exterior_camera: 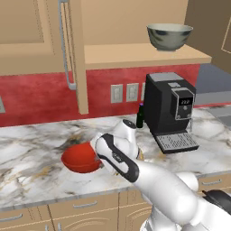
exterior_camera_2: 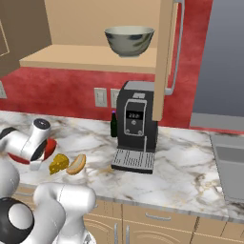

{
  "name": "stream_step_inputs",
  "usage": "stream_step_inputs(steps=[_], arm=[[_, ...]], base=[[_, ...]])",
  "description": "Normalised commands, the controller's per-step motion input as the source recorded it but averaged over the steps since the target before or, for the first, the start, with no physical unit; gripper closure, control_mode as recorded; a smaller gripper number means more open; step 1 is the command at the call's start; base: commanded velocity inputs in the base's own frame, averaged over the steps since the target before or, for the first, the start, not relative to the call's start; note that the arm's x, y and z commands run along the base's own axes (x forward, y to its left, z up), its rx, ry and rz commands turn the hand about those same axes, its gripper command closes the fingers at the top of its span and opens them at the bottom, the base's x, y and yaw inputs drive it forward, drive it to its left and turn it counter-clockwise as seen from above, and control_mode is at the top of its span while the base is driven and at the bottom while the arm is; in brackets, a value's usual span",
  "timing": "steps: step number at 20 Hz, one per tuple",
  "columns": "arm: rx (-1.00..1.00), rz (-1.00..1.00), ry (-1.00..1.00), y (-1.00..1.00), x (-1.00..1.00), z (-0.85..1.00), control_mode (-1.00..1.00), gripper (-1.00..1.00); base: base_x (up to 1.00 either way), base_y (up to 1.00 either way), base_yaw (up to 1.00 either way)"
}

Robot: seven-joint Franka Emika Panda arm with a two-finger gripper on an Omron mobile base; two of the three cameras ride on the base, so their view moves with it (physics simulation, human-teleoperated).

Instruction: Pick both bowls and place them on the counter. Then place the cheese in one bowl and place the hotdog bun in the other bowl.

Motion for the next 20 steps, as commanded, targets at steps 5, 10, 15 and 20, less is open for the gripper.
stream_step_inputs(steps=[5, 10, 15, 20], arm=[[0.0, 0.0, 0.0, 0.09, 0.23, -0.3, -1.0, 1.0], [0.0, 0.0, 0.01, 0.15, 0.09, -0.24, -1.0, 1.0], [0.0, 0.0, 0.1, 0.11, 0.0, -0.17, -1.0, 1.0], [0.01, 0.0, 0.11, 0.01, 0.0, -0.1, -1.0, 1.0]], base=[[0.0, 0.0, 0.0], [0.0, 0.0, 0.0], [0.0, 0.0, 0.0], [0.0, 0.0, 0.0]])
